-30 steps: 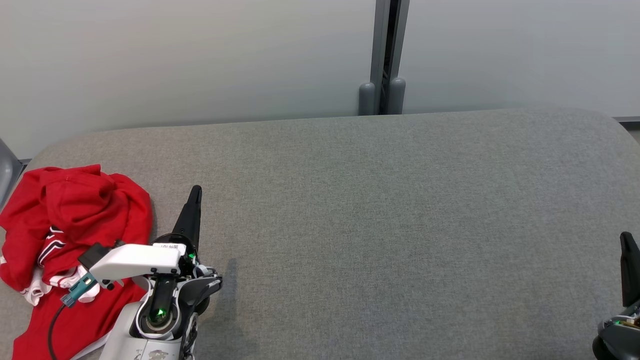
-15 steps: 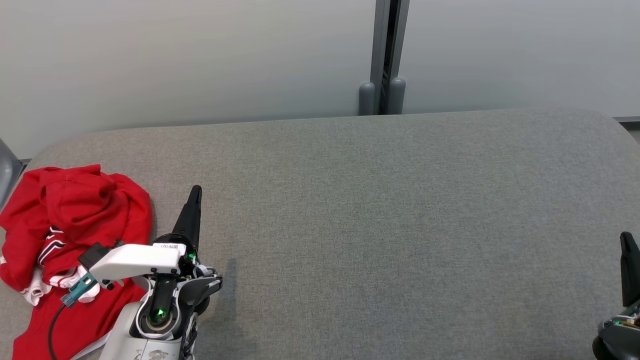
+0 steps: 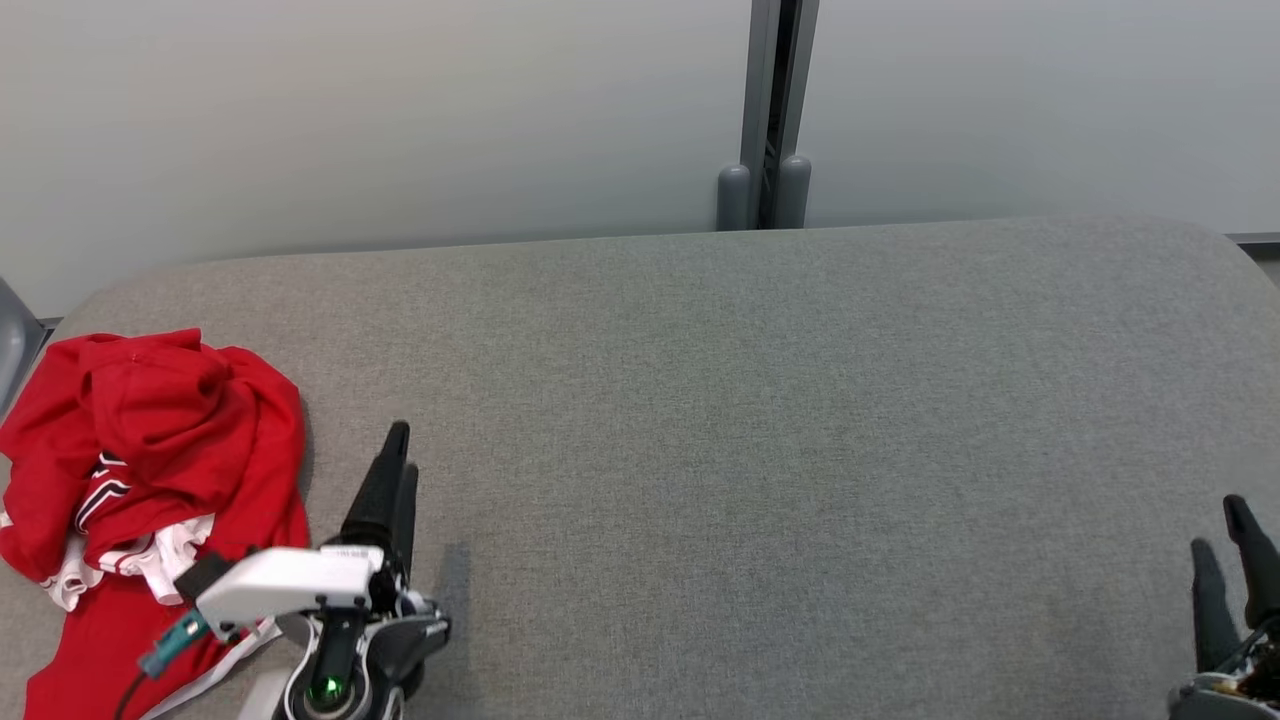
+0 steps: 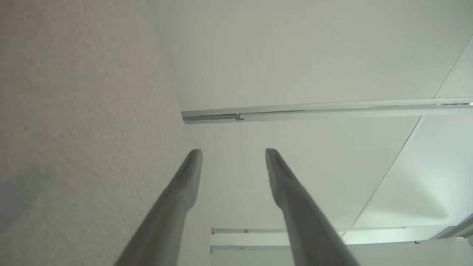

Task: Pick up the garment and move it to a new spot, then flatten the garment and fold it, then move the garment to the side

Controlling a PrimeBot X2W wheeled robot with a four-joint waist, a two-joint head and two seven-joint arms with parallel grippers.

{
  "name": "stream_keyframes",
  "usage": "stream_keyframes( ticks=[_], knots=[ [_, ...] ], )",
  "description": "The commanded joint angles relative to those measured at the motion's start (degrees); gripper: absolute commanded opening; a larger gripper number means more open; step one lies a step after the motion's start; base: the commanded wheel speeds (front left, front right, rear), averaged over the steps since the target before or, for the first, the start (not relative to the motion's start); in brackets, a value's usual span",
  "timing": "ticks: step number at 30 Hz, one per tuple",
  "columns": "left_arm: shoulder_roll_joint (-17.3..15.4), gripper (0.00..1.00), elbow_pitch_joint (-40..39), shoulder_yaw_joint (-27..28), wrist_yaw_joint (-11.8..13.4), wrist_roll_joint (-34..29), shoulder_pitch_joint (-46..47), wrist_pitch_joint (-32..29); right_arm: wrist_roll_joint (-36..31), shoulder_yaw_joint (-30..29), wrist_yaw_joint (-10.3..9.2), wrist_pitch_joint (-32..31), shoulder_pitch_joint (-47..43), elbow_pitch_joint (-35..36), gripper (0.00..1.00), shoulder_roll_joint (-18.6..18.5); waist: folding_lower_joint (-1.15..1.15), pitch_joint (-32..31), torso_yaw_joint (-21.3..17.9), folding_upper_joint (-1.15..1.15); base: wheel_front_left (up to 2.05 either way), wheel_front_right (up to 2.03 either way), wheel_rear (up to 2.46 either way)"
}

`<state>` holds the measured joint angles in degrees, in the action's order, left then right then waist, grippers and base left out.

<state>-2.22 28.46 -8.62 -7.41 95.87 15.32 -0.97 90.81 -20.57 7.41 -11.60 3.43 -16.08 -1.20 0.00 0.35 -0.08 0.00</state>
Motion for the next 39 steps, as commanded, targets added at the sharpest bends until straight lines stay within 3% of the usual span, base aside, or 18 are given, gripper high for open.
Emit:
stream_keyframes(
  ticks=[1, 16, 33, 39],
  knots=[
    [-0.1, 1.0, -0.8, 0.3, 0.0, -0.2, 0.6, 0.3, -0.4, 0.4, 0.0, 0.5, 0.6, 0.7, 1.0, -0.3, 0.0, 0.1, 0.0, 0.0, 0.0, 0.0, 0.0],
    [-0.2, 1.0, -3.8, 4.6, 0.0, -5.2, -1.7, 3.5, -9.3, 4.4, 0.02, 5.8, 2.7, 0.0, 1.0, -0.8, 0.0, -0.1, -0.1, 0.0, 0.0, 0.0, 0.0],
    [-0.4, 1.0, -8.4, 10.2, -0.1, -15.3, -2.9, 6.3, -30.7, 9.0, 0.04, 10.4, 6.5, 4.0, 1.0, -2.9, 0.0, 0.0, 0.1, 0.0, 0.0, 0.0, 0.0],
    [-0.4, 1.0, -13.2, 11.4, -0.1, -23.2, -3.4, 7.2, -39.7, 12.1, 0.05, 12.0, 7.7, 6.8, 1.0, -4.4, 0.0, 0.2, 0.3, 0.0, 0.0, 0.0, 0.0]
  ],
)
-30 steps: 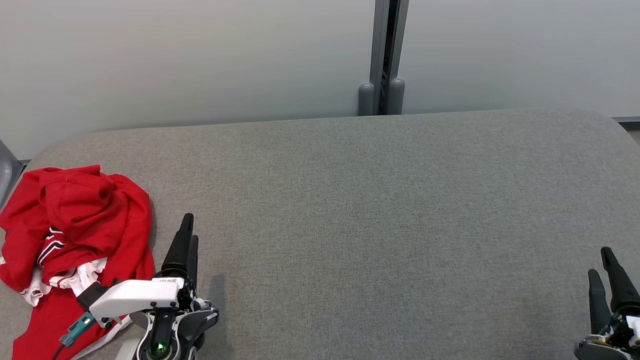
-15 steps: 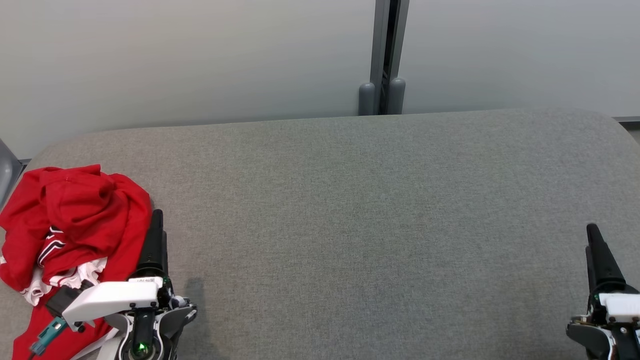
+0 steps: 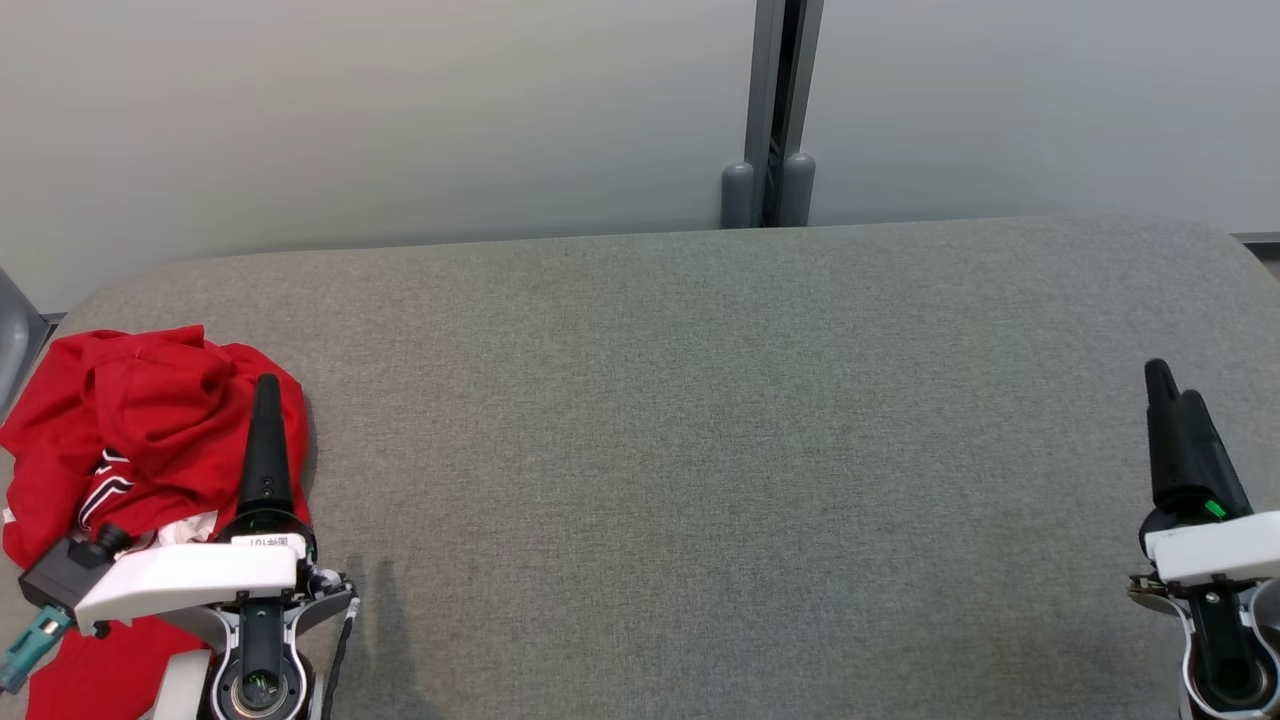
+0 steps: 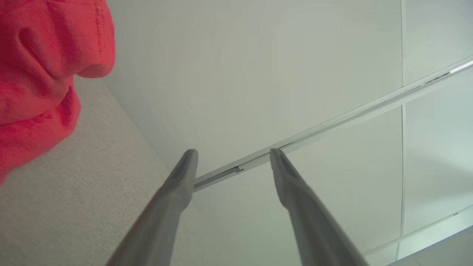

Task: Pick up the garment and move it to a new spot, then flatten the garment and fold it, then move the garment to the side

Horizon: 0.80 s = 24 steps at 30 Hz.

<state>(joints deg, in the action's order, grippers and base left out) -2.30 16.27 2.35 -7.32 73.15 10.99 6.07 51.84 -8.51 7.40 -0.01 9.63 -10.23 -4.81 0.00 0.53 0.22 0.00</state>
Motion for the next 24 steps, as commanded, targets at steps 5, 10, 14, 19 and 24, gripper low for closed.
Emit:
stream_keyframes(
  ticks=[5, 10, 14, 19, 24],
  knots=[
    [-0.3, 1.0, -4.7, 0.6, -0.2, -7.6, 0.3, 0.9, -7.5, 2.2, 0.06, 1.6, 2.5, 3.3, 1.0, -1.6, 0.0, 0.1, 0.0, 0.0, 0.0, 0.0, 0.0],
    [-0.4, 1.0, -8.7, -1.2, 1.3, -15.6, -0.5, 1.6, -14.0, 3.7, 0.07, 2.8, 2.9, 5.3, 1.0, -2.0, 0.0, 0.3, 0.0, 0.0, 0.0, 0.0, 0.0],
    [-0.4, 1.0, -11.0, -3.8, 4.2, -22.3, -1.5, 2.1, -18.1, 4.7, 0.07, 3.7, 2.7, 5.8, 1.0, -2.0, 0.0, 0.3, 0.0, 0.0, 0.0, 0.0, 0.0],
    [-0.4, 1.0, -10.0, -7.8, 10.4, -33.9, -2.7, 2.8, -22.5, 6.6, 0.08, 4.7, 2.2, 4.9, 1.0, -2.0, 0.0, 0.3, -0.1, 0.0, 0.0, 0.0, 0.0],
    [-0.8, 1.0, -9.5, -11.5, 14.6, -41.4, -3.3, 3.4, -26.6, 8.0, 0.08, 5.8, 2.0, 4.4, 1.0, -2.1, 0.0, 0.5, -0.2, 0.0, 0.0, 0.0, 0.0]
  ],
)
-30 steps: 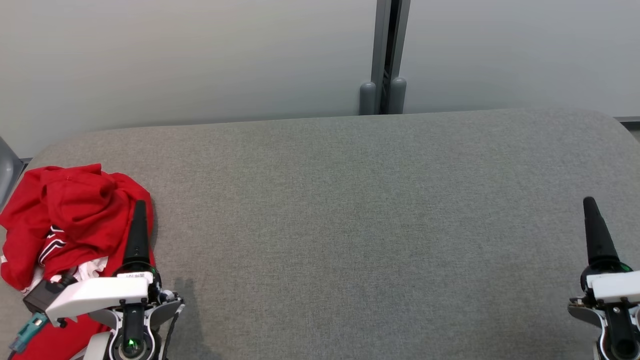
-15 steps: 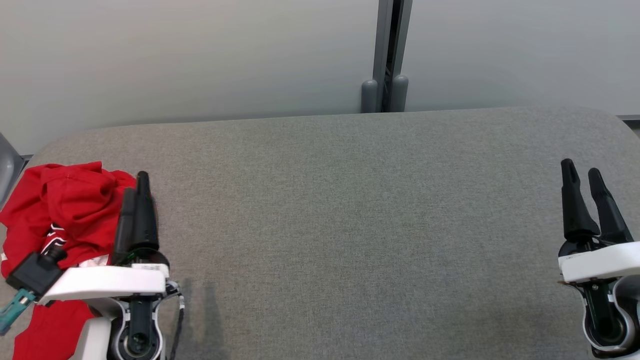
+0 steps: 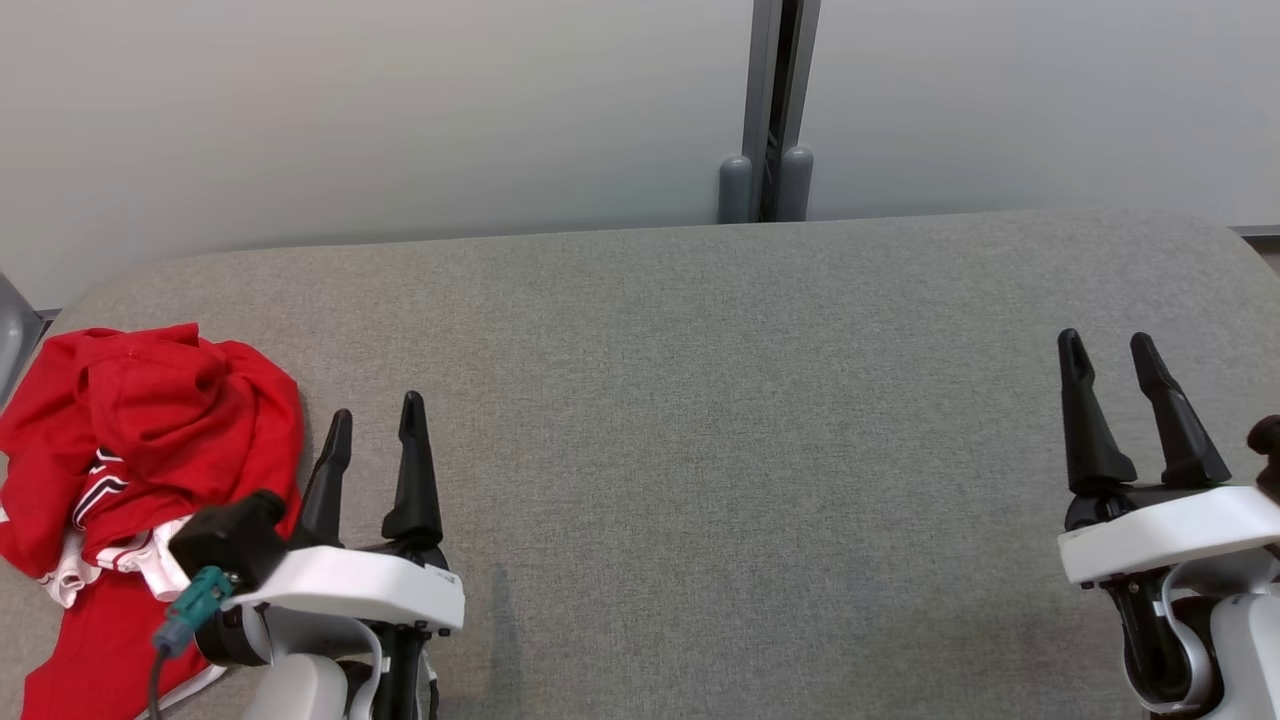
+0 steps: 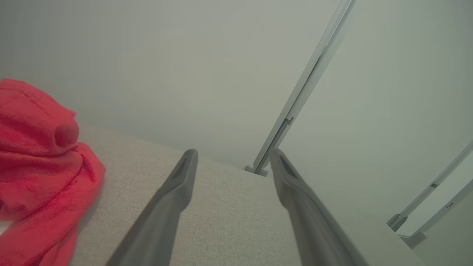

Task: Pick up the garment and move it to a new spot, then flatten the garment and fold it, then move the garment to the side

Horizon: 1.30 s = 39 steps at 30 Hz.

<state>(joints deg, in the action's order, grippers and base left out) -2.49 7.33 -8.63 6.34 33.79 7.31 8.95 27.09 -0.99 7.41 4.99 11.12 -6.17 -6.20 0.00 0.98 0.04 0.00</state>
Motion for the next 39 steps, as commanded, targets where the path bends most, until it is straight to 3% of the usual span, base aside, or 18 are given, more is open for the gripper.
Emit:
stream_keyframes(
  ticks=[1, 8, 21, 31, 39],
  knots=[
    [-0.9, 1.0, -0.4, -1.2, 1.6, -3.1, 0.3, 0.6, -2.8, 0.8, 0.07, 0.9, 0.6, 0.4, 1.0, -0.7, 0.0, 0.1, 0.0, 0.0, 0.0, 0.0, 0.0],
    [-3.0, 1.0, 2.1, -5.9, 7.4, -8.4, 0.0, 1.4, -6.9, 1.8, 0.08, 2.3, 0.3, -0.7, 1.0, 0.2, 0.0, 0.0, -0.1, 0.0, 0.0, 0.0, 0.0],
    [-5.1, 1.0, 2.3, -11.6, 9.5, -13.8, -0.5, 2.8, -14.2, 2.1, 0.09, 4.6, -0.7, -3.9, 1.0, 2.5, 0.0, -0.2, -0.3, 0.0, 0.0, 0.0, 0.0],
    [-3.7, 1.0, 1.0, -9.6, 7.3, -16.1, -2.5, 3.8, -13.8, 3.4, 0.1, 6.1, -1.1, -8.0, 1.0, 3.3, 0.0, -0.4, -0.7, 0.0, 0.0, 0.0, 0.0],
    [-2.1, 1.0, 2.3, -6.2, 3.7, -19.8, -4.2, 4.4, -16.7, 4.3, 0.11, 7.4, -0.6, -10.2, 1.0, 3.3, 0.0, -0.6, -0.5, 0.0, 0.0, 0.0, 0.0]
  ],
)
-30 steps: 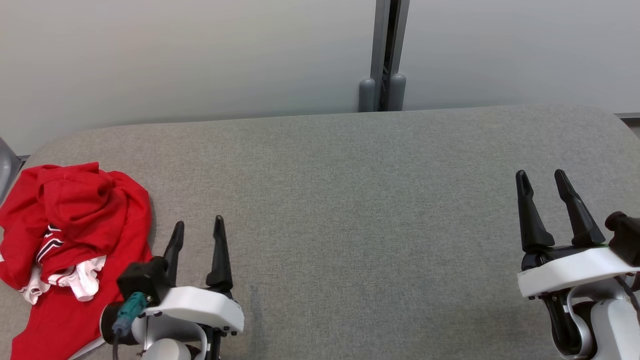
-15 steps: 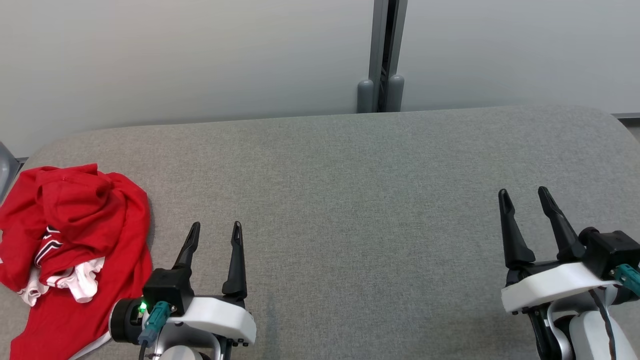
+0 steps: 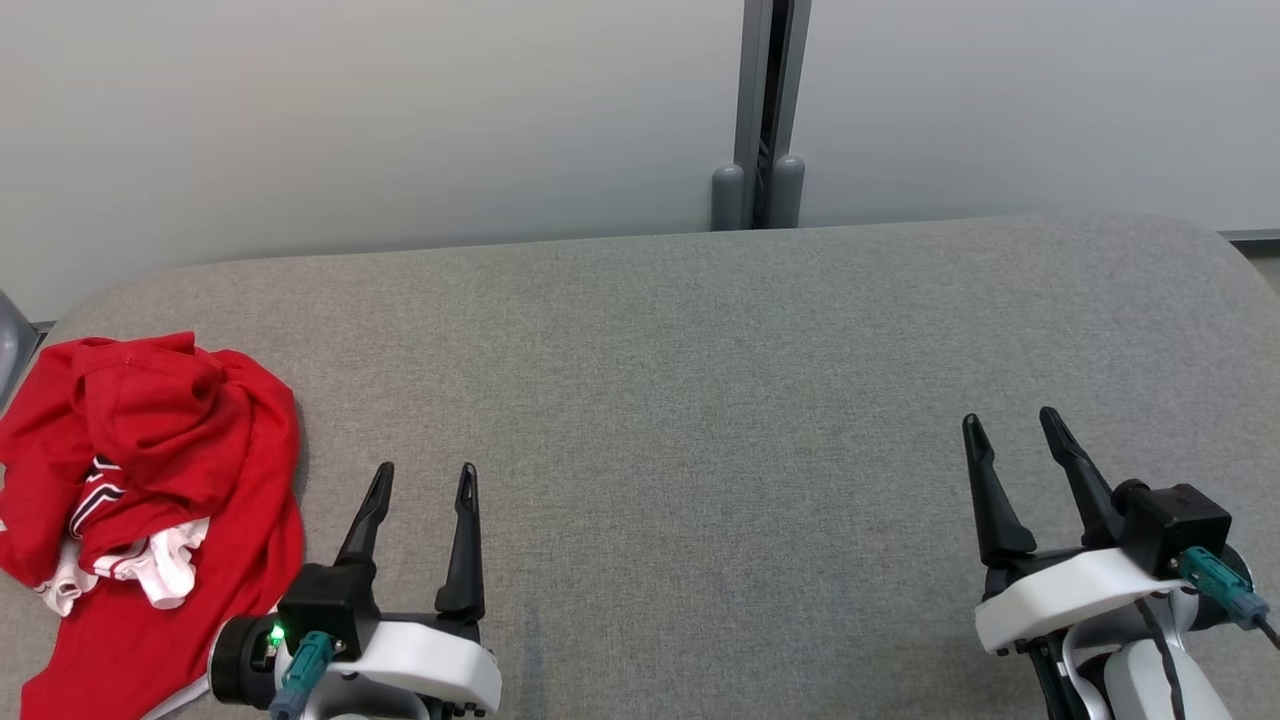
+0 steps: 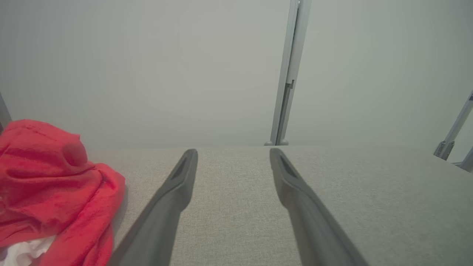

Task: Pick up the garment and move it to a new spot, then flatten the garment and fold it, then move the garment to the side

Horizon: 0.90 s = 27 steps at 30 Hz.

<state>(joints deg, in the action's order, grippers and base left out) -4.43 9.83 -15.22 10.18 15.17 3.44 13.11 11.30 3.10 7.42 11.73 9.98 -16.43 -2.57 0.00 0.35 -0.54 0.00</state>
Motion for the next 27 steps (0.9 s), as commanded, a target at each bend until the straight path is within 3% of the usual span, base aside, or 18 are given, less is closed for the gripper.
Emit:
stream_keyframes(
  ticks=[1, 11, 27],
  knots=[
    [0.1, 1.0, -0.1, 0.6, -0.5, -1.8, -0.5, 0.4, -1.1, 0.1, 0.1, 0.8, 0.6, -0.2, 1.0, -0.4, 0.0, -0.1, 0.1, 0.0, 0.0, 0.0, 0.0],
    [1.2, 1.0, 0.9, 2.2, -2.9, -6.6, -1.7, 1.2, -3.1, 0.6, 0.11, 2.2, 1.0, -1.8, 1.0, -0.5, 0.0, -0.3, 0.0, 0.0, 0.0, 0.0, 0.0],
    [1.4, 1.0, -0.1, 2.9, -2.6, -12.3, -2.6, 2.1, -4.6, 1.8, 0.11, 3.6, 1.8, -3.9, 1.0, -0.5, 0.0, -0.1, -0.2, 0.0, 0.0, 0.0, 0.0]
  ],
)
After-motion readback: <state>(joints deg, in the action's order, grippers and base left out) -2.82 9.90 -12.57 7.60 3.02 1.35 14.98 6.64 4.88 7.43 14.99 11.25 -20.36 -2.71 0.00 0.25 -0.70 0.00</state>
